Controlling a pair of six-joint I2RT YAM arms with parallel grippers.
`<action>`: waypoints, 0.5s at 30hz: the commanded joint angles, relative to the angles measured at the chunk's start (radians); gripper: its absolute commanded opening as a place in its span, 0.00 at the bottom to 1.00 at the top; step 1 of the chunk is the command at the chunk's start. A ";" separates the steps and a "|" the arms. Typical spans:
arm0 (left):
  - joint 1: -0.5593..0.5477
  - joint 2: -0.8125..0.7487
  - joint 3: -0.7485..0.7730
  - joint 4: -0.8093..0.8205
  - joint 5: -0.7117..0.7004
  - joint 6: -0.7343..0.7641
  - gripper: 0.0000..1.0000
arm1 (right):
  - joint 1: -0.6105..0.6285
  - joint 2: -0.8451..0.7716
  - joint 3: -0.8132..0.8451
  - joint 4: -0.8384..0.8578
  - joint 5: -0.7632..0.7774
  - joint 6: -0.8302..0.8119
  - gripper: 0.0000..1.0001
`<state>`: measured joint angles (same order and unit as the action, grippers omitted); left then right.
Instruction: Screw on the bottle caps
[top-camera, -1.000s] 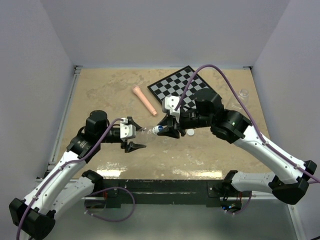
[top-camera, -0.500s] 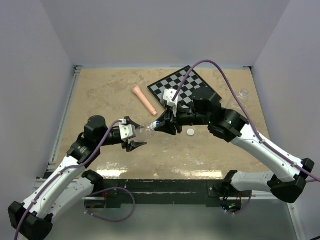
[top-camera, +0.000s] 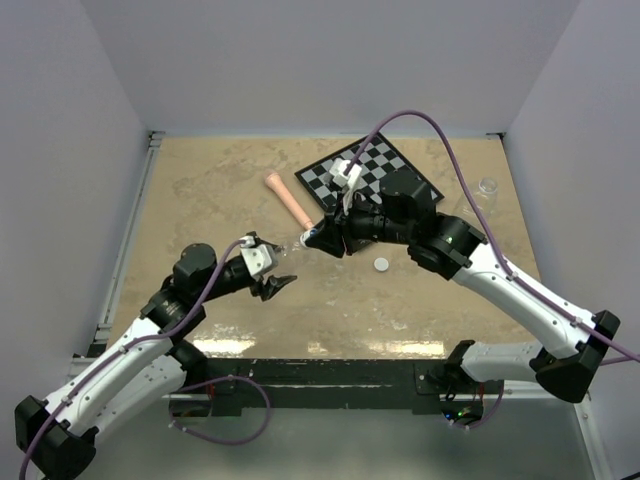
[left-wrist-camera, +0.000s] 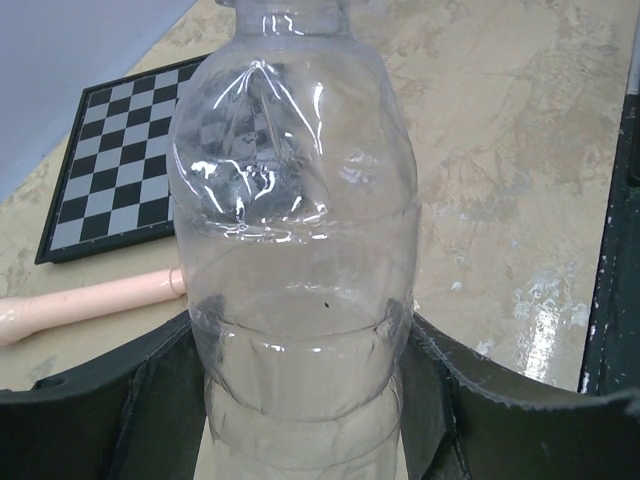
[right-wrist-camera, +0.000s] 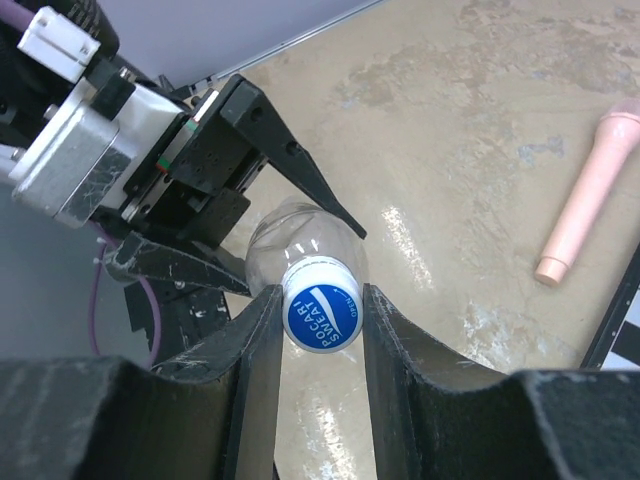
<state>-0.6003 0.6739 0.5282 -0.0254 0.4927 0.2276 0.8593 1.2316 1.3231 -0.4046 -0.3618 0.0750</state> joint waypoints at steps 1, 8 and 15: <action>-0.078 -0.034 0.046 0.257 -0.022 0.061 0.00 | 0.000 0.046 -0.044 -0.016 0.023 0.095 0.00; -0.108 -0.014 0.075 0.199 0.032 0.202 0.00 | -0.012 0.025 -0.065 -0.034 -0.060 0.051 0.00; -0.108 -0.031 0.066 0.162 0.087 0.216 0.00 | -0.029 -0.024 -0.097 -0.037 -0.146 -0.030 0.00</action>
<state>-0.6666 0.6743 0.5259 -0.0540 0.3931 0.3790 0.8234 1.1954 1.2606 -0.4049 -0.4297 0.0925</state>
